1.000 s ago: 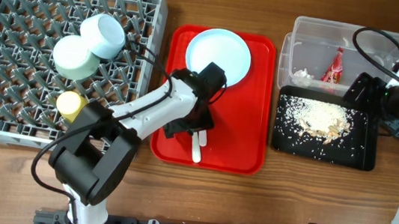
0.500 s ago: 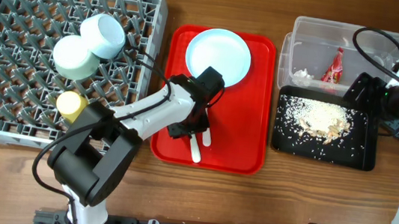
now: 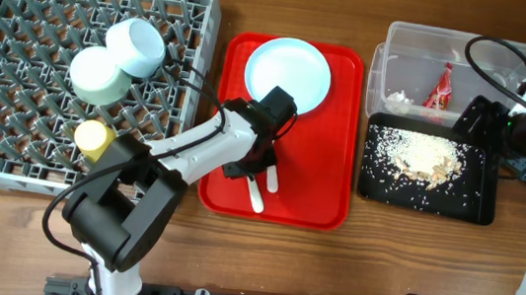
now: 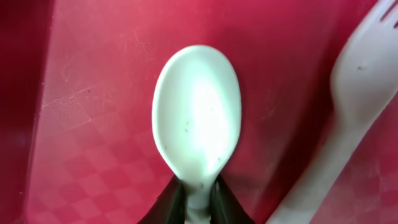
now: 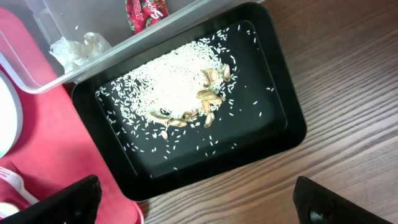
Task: Sort waste into correct bins and load items into the dishwasher rack
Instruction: 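Carry the white spoon to the dish rack and drop it in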
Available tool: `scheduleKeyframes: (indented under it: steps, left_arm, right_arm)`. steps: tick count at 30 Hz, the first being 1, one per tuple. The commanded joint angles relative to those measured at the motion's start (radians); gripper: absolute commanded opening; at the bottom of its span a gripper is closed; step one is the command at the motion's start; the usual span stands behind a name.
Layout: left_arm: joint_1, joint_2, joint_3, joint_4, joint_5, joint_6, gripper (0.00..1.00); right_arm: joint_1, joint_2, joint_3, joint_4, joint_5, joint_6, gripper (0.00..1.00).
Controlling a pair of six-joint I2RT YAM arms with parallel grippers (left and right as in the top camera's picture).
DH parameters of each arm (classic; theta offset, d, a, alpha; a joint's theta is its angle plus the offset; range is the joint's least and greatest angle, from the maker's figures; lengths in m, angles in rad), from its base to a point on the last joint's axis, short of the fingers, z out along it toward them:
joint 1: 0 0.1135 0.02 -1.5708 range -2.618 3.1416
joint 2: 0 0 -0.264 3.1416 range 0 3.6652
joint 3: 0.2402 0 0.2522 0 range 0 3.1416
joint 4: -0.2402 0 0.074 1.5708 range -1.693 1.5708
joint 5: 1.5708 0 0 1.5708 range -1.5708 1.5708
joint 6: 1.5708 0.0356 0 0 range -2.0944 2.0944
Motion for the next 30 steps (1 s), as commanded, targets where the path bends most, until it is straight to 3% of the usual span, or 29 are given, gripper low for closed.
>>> scheduleKeyframes:
  steps: [1, 15, 24, 30]
  left_arm:
    - [0.008, -0.003, -0.018, 0.015, -0.015, 0.002, 0.05]
    - [0.04, -0.156, 0.13, -0.066, -0.086, 0.243, 0.04]
    - [0.246, -0.33, 0.219, -0.13, -0.122, 0.538, 0.04]
    - [0.417, -0.34, 0.218, -0.169, -0.121, 0.666, 0.04]
  right_arm:
    - [-0.001, -0.021, 0.014, -0.002, -0.013, -0.004, 1.0]
    - [-0.001, -0.021, 0.014, -0.004, -0.013, -0.004, 1.0]
    - [-0.001, -0.021, 0.014, -0.004, -0.013, -0.004, 1.0]
    - [-0.001, -0.021, 0.014, -0.004, -0.013, -0.004, 1.0]
